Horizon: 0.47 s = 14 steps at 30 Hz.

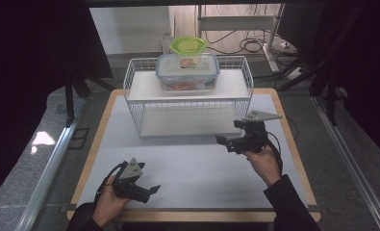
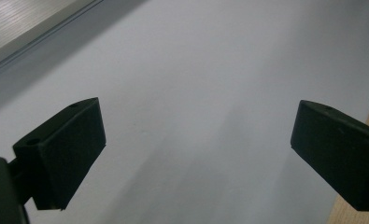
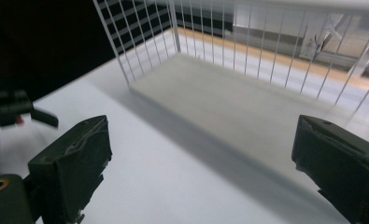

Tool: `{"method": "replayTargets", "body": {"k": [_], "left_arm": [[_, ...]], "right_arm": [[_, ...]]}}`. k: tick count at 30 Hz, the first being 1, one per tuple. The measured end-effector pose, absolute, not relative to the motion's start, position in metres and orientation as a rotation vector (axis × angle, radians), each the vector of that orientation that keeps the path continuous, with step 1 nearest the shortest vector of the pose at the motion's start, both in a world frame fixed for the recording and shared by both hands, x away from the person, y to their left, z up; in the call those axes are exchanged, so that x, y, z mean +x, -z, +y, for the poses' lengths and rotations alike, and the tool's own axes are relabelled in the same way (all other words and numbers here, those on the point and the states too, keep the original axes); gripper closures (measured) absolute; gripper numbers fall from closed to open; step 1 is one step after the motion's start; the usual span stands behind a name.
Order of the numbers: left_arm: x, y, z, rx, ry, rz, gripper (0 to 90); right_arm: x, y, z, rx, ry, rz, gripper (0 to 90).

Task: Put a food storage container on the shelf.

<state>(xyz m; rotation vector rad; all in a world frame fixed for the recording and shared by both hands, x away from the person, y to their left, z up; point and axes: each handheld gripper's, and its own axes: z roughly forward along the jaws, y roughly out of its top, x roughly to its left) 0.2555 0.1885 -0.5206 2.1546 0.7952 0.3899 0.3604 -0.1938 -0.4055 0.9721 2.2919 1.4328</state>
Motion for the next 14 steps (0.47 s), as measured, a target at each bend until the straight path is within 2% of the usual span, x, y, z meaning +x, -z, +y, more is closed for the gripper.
{"method": "replayTargets", "body": {"k": [11, 14], "left_arm": [[0.255, 0.521, 0.188, 2.161, -0.390, 0.793, 3.1], [0.256, 0.521, 0.188, 2.158, -0.393, 0.796, 3.1]], "right_arm": [[0.335, 0.484, -0.200, 0.968, -1.222, 2.436, 2.4], [0.336, 0.489, -0.199, 0.963, -1.180, 2.444, 2.1]]}}
